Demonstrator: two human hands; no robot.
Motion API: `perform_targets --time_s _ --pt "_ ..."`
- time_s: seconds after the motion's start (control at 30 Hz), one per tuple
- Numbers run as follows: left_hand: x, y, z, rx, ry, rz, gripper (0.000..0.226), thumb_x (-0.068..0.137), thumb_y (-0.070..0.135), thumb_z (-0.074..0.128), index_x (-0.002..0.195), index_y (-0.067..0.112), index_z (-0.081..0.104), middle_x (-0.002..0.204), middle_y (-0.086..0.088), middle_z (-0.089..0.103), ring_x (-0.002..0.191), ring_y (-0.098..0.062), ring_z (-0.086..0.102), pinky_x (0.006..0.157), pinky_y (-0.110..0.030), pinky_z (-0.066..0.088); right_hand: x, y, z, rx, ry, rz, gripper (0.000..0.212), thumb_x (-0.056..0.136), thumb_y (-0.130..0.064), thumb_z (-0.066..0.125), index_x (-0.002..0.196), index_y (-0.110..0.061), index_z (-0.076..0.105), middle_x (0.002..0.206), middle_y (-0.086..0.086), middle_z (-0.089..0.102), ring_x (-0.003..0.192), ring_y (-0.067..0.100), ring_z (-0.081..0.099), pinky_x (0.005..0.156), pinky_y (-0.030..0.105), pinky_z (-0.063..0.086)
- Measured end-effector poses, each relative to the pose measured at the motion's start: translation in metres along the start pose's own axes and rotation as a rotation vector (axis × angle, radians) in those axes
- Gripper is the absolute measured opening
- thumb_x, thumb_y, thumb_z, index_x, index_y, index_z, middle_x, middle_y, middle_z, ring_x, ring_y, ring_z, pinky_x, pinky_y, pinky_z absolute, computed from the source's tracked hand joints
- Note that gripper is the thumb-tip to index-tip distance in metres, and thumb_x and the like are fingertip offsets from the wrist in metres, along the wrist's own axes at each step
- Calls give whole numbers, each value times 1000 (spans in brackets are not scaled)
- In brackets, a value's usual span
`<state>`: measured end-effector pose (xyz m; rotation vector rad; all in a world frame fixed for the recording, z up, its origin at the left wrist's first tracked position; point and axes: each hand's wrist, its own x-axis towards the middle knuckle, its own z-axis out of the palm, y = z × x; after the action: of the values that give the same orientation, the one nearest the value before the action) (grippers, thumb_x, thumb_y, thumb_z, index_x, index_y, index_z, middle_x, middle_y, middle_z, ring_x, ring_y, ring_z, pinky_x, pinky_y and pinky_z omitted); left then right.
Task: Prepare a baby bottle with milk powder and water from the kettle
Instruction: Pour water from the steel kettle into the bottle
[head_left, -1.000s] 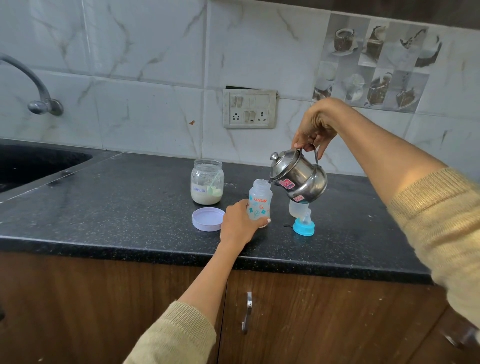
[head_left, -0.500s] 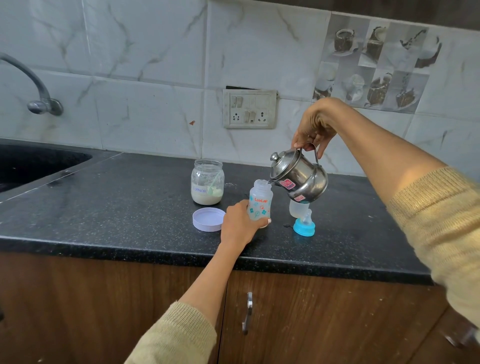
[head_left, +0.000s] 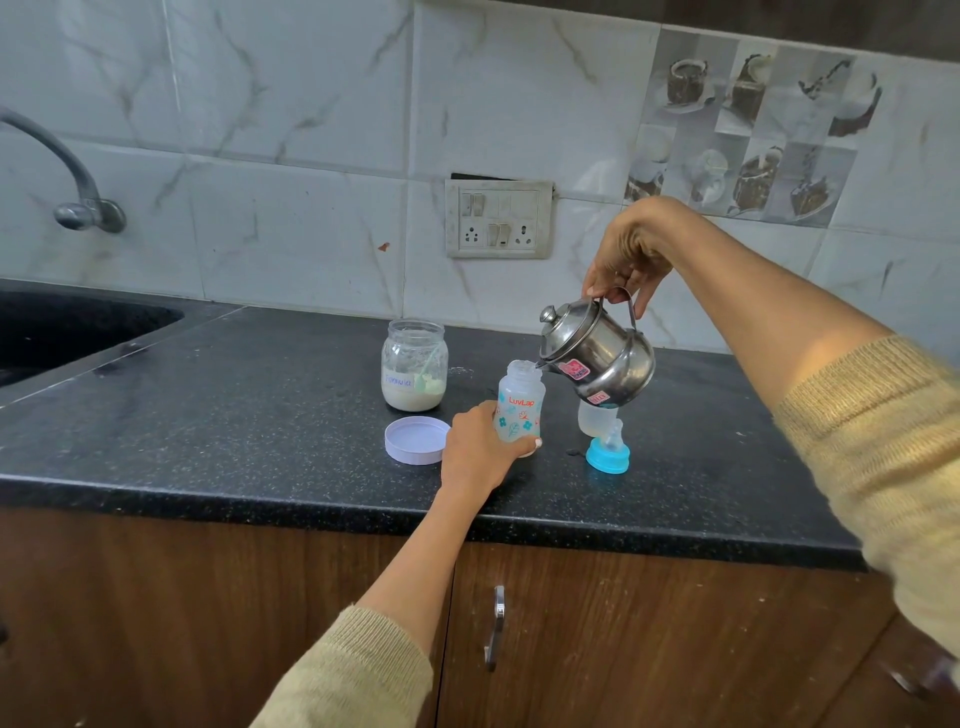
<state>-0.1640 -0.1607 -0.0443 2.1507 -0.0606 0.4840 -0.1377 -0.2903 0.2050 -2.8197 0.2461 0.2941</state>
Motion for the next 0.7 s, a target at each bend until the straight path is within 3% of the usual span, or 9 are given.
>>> perform_targets --time_s 0.17,0.7 --pt "-1 0 -1 -4 2 7 64 71 40 75 124 12 51 126 -7 59 114 -20 56 84 -31 48 0 1 1 -8 -10 -9 10 93 -3 54 89 -7 62 77 9 50 69 16 52 90 46 51" --pt "-2 2 -2 1 -9 11 64 72 39 75 125 12 50 129 -6 57 117 -20 55 88 -33 48 7 7 1 41 -28 7 10 93 -3 53 90 -7 62 71 9 48 60 16 48 96 44 48"
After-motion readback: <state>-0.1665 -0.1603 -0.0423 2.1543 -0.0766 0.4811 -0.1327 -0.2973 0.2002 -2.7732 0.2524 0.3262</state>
